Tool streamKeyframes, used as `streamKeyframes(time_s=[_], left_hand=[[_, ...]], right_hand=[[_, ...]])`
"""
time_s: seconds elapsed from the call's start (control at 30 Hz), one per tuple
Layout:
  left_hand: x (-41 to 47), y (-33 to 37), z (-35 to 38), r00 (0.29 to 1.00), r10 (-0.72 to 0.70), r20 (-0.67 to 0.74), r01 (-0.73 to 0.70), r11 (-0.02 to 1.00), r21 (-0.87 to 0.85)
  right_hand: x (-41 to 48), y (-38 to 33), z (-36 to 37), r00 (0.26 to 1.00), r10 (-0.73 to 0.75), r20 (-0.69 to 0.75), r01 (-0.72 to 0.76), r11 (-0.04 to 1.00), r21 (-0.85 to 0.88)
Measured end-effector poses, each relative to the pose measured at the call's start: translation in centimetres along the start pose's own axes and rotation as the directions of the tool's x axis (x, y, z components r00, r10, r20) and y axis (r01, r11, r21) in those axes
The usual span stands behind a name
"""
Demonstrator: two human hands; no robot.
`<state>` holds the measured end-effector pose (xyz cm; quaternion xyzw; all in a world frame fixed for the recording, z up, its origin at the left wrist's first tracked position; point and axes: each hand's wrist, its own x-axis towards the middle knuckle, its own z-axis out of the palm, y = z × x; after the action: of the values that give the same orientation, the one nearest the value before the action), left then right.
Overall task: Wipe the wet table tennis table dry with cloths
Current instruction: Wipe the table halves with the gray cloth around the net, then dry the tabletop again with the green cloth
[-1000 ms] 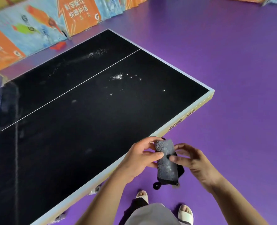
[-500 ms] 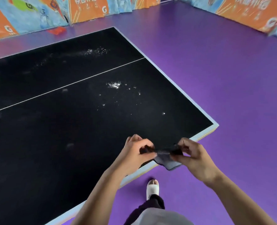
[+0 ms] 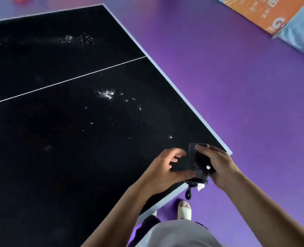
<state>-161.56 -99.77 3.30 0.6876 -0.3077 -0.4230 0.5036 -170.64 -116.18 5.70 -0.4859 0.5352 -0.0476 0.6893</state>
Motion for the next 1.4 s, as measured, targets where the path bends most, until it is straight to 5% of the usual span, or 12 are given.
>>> streamKeyframes(time_s=[0.07, 0.13, 0.23, 0.43, 0.57, 0.67, 0.77, 0.93, 1.07, 1.13, 1.27, 1.4], left_hand=[[0.1, -0.1, 1.4, 0.998, 0.039, -0.04, -0.038, 0.999, 0.026], [0.4, -1.0, 1.8, 0.973, 0.023, -0.23, -0.017, 1.0, 0.026], [0.3, -2.6, 0.1, 0.915, -0.101, -0.391, 0.033, 0.984, -0.178], [-1.5, -2.4, -3.8, 0.858, -0.3, -0.417, -0.056, 0.753, -0.656], [-4.1, -2.2, -5.4, 0.787, -0.394, -0.474, -0.099, 0.678, -0.728], [-6.5, -3.4, -6.4, 0.6, -0.528, -0.601, 0.019, 0.761, -0.649], [-8.0, -4.3, -6.7, 0.506, -0.5, -0.702, 0.12, 0.847, -0.517], [-9.6, -6.0, -4.4, 0.551, -0.346, -0.759, 0.258, 0.936, -0.239], [-10.0, -10.9, -1.0, 0.714, -0.4, -0.574, 0.564, 0.815, 0.134], [-9.7, -12.3, 0.4, 0.677, -0.445, -0.586, 0.592, 0.802, 0.076], [-8.3, -14.0, 0.7, 0.447, -0.401, -0.799, 0.588, 0.805, -0.076], [-7.3, -15.9, -0.2, 0.409, -0.527, -0.745, 0.698, 0.707, -0.117]], right_hand=[[0.3, -0.1, 1.9, 0.996, 0.065, 0.063, -0.065, 0.998, 0.012], [0.5, -0.5, 3.2, 0.982, 0.085, 0.171, -0.09, 0.996, 0.021], [1.4, -0.9, 4.2, 0.944, 0.028, 0.329, 0.016, 0.991, -0.13], [2.5, -0.8, 6.1, 0.73, 0.235, 0.642, 0.129, 0.875, -0.466], [5.6, -0.8, 6.8, 0.765, 0.179, 0.619, 0.22, 0.83, -0.512], [8.6, -1.2, 7.1, 0.802, 0.022, 0.597, 0.383, 0.747, -0.543], [9.9, -1.8, 7.1, 0.739, -0.088, 0.668, 0.546, 0.659, -0.517], [10.0, -0.1, 5.1, 0.58, -0.246, 0.777, 0.794, 0.386, -0.47], [12.0, 4.9, 2.1, 0.599, 0.074, 0.797, 0.795, 0.058, -0.603], [12.3, 5.9, 1.3, 0.666, 0.142, 0.732, 0.733, 0.058, -0.678], [13.0, 5.5, 2.5, 0.732, -0.081, 0.676, 0.678, 0.181, -0.712], [14.1, 5.1, 5.4, 0.721, -0.045, 0.692, 0.691, 0.123, -0.712]])
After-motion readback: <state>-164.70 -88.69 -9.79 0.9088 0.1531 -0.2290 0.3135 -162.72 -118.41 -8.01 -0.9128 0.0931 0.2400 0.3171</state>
